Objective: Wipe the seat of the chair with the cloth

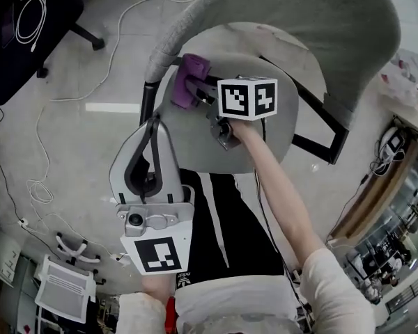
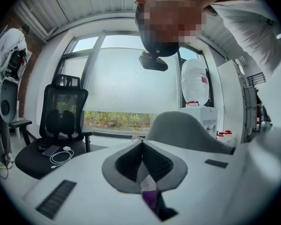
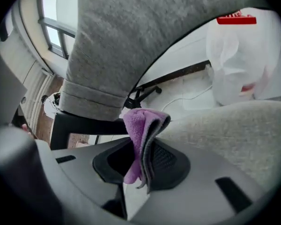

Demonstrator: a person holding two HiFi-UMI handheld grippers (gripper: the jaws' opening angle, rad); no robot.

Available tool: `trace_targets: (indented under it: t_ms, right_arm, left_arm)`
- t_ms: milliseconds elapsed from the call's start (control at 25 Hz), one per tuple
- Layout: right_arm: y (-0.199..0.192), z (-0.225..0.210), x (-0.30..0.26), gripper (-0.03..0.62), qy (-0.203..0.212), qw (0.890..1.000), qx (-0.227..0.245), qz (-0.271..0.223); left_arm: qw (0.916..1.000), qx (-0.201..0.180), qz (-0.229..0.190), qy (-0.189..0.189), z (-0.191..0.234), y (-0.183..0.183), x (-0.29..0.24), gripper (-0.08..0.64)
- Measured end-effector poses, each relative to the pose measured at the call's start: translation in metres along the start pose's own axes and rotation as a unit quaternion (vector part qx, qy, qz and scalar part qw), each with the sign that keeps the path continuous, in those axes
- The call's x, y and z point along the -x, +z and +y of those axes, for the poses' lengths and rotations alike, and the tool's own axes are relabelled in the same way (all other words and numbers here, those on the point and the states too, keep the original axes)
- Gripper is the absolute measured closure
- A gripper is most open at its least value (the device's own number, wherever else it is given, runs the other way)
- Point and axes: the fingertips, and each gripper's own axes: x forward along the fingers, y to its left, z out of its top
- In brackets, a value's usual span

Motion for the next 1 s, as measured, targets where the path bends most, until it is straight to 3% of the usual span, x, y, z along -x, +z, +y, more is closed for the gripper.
trace_targets:
  t_ms: [240, 440, 680, 1000]
  right_arm:
    - [-0.012, -0.014, -0.027, 0.501, -0.028, 0.999, -0.015, 0.041]
    - [-0.012, -0.025, -0.024, 0.500, -0.044, 0.998, -0.014, 0.048]
    - [-0.011, -0.054, 0.009, 0.502, -0.094, 0.994, 0.013, 0.049]
    - [-0.011, -0.120, 0.080, 0.500, -0.185, 0.981, 0.031, 0.044]
  left_arm:
    - [0.9999, 0.001, 0.014, -0.005, -0.007, -0.010, 0.001, 0.548]
    - [0.9998, -0.003, 0.019, -0.010, -0.012, -0.013, -0.007, 0.548]
    - [0.9994, -0.009, 0.022, -0.027, -0.029, -0.014, -0.018, 0.548]
    - [0.9982, -0.017, 0.027, -0.051, -0.053, -0.014, -0.030, 0.548]
